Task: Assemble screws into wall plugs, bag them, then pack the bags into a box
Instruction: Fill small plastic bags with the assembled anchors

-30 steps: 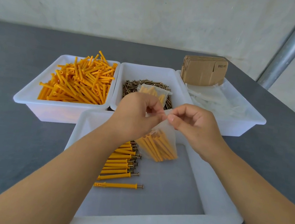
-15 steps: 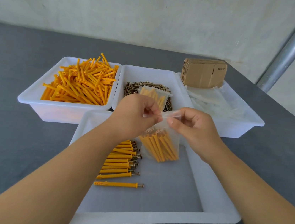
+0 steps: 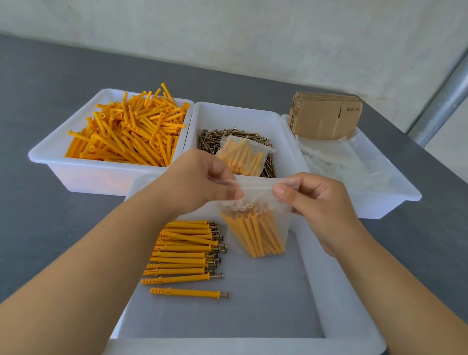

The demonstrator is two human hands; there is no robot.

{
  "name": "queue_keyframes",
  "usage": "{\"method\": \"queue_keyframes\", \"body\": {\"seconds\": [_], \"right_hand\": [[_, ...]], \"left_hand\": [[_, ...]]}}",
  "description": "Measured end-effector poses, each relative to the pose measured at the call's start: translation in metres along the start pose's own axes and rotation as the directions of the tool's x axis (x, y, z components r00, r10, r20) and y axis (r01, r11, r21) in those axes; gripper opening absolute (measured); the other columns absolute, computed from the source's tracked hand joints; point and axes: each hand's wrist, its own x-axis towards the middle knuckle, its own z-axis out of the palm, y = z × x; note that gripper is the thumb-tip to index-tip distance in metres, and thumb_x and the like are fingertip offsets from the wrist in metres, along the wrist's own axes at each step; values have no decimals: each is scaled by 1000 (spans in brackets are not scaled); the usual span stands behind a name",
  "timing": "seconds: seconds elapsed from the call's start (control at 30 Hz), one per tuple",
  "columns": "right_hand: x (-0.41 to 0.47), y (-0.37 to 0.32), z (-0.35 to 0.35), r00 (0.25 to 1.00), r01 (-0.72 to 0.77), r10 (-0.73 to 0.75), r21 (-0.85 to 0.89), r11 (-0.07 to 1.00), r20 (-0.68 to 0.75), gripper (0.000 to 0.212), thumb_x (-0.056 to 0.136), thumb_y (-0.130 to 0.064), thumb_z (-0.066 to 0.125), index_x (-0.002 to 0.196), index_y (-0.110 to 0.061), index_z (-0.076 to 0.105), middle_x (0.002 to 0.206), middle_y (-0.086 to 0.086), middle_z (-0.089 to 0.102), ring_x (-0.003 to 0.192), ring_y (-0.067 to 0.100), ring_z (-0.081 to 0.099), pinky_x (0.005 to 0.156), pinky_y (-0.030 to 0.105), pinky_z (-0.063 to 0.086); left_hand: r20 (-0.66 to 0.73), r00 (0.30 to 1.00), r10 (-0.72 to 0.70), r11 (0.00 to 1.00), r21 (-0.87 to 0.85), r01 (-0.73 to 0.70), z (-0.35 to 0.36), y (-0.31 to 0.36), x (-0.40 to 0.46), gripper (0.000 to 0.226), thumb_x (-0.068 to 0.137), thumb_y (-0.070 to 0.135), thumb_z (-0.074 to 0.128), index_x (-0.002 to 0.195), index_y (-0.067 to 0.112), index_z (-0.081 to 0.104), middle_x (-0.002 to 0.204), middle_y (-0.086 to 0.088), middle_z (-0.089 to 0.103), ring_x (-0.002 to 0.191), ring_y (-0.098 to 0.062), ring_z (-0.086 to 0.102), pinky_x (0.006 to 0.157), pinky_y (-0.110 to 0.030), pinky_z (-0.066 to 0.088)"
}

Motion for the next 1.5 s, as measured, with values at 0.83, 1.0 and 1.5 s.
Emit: {"method": "queue_keyframes", "body": {"seconds": [0.83, 1.0, 1.5], "right_hand": [[0, -2, -3, 997, -71, 71, 31, 997, -7, 18, 90, -8, 68, 83, -23, 76, 81, 1, 73, 83, 15, 67, 85, 43, 55], [0, 0, -3, 998, -57, 58, 32, 998, -21, 15, 87, -11, 72, 91, -26, 74, 89, -4, 73, 89, 13, 68, 88, 39, 54], [2, -16, 19, 856, 488, -478, -616, 619, 199, 9, 80, -27, 69, 79, -19, 72, 78, -8, 66, 81, 16, 59, 78, 45, 45]], "left_hand": [[-8, 982, -187, 958, -221, 180, -13, -7, -1, 11, 78, 15, 80, 86, 8, 76, 79, -6, 68, 74, -12, 60, 61, -22, 53], [-29, 984, -178, 959, -230, 166, -11, -4, -2, 7, 78, 11, 80, 80, 11, 73, 89, -12, 68, 77, -15, 59, 62, -25, 53], [-47, 950, 310, 947, 101, -304, 6, 11, -9, 5, 79, 11, 80, 82, 11, 76, 80, -2, 72, 73, -14, 64, 69, -25, 54]]}}
